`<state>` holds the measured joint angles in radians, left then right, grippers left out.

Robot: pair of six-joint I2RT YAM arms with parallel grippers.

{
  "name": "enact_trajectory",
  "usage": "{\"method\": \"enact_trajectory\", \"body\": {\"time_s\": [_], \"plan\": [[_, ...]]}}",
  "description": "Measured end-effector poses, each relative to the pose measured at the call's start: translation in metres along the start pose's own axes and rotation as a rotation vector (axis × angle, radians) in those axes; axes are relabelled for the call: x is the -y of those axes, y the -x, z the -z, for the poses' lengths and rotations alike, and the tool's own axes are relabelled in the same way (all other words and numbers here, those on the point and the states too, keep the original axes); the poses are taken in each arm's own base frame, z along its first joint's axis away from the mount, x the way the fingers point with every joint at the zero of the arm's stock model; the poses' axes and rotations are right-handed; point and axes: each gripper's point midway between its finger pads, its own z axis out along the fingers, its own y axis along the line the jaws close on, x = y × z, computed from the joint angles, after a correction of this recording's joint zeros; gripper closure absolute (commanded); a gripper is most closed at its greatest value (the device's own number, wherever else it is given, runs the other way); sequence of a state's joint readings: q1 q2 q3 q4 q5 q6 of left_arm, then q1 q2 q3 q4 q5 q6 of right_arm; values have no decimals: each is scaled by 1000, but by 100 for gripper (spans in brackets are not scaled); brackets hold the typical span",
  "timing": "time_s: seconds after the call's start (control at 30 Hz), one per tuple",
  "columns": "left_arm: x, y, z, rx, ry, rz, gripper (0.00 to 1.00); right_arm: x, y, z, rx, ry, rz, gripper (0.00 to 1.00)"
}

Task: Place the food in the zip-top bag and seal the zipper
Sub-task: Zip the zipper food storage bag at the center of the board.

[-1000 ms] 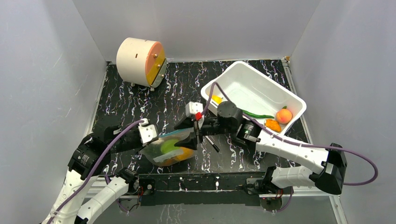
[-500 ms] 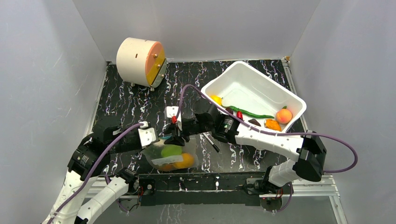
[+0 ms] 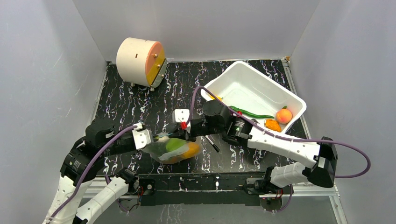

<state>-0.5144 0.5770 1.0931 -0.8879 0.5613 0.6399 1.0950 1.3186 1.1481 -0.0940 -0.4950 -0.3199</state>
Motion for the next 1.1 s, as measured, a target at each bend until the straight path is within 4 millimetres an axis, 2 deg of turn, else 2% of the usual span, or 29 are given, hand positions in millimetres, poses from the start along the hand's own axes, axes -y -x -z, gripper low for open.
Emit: {"method": "enact_trajectory", "body": {"time_s": [0.2, 0.5, 0.8, 0.93, 1.03, 1.1], "plan": [[0, -4, 8, -26, 30, 17, 100, 8, -2, 22, -19, -60, 29, 100], [-6, -13, 12, -71, 82, 27, 100, 45, -14, 76, -47, -203, -8, 100], [-14, -11, 14, -69, 124, 17, 100, 44, -16, 81, -42, -178, -28, 100], [-20, -13, 16, -84, 160, 24, 82, 37, -21, 78, -35, -140, -42, 100], [-35, -17, 27, -122, 262, 33, 62, 36, -28, 77, -36, -124, -74, 100], [-44, -13, 40, -129, 341, 29, 43, 41, -39, 77, -49, -132, -120, 100]]}}
